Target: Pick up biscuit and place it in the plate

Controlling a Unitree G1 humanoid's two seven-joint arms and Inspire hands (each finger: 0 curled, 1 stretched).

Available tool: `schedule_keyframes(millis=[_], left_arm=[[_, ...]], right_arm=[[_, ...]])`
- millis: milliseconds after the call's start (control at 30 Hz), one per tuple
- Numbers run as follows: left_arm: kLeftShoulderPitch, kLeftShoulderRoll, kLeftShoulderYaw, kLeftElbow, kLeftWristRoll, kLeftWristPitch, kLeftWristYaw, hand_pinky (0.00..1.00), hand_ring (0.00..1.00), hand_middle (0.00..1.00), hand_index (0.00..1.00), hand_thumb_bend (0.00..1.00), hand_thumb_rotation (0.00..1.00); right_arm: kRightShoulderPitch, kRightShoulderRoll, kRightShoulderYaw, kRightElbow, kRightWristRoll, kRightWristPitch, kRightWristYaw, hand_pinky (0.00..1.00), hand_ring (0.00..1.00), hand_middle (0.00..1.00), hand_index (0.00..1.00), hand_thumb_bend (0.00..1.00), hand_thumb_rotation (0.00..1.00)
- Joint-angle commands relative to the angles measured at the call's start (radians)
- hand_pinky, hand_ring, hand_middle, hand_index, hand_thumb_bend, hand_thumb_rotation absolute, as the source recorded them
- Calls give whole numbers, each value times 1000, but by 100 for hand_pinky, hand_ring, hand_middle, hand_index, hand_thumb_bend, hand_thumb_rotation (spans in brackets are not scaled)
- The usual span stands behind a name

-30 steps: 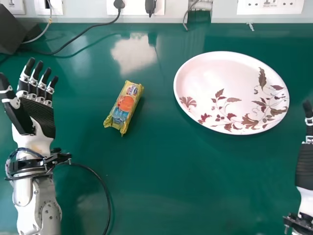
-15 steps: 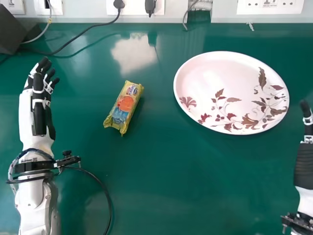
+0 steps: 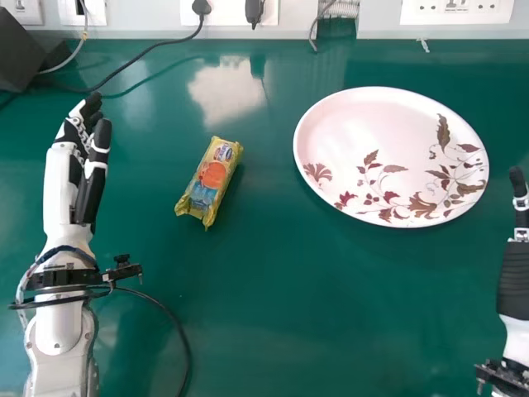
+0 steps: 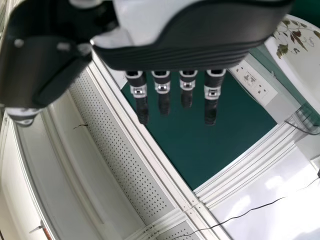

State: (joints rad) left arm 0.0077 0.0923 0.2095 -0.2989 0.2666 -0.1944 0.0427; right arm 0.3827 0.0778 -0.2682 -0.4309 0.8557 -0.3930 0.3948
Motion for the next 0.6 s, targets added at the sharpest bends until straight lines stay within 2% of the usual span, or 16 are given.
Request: schedule_keyframes(millis=[0,200,433,567], left_arm=[[25,3,-19,-37,20,31,9,91,96,96,93,100,70],[39,8,-56,-79,48,52,8,92,96,98,94,100,71],[48,19,-96,-105,177,94,34,93,99,99,95,100,72],[50,23,-110,-117,221,117,34,93,99,98,95,100,73]], right_arm=[[4,24,-6,-8,6,-10,3,86,100,100,93,100,51],[4,17,-13,-5,10,-9,10,93,100,100,95,100,47],[3,9,-18,-7,11,-10,24,96,100,100,99,99,49],[3,8,-19,-11,10,-6,24,100,100,100,100,99,49]])
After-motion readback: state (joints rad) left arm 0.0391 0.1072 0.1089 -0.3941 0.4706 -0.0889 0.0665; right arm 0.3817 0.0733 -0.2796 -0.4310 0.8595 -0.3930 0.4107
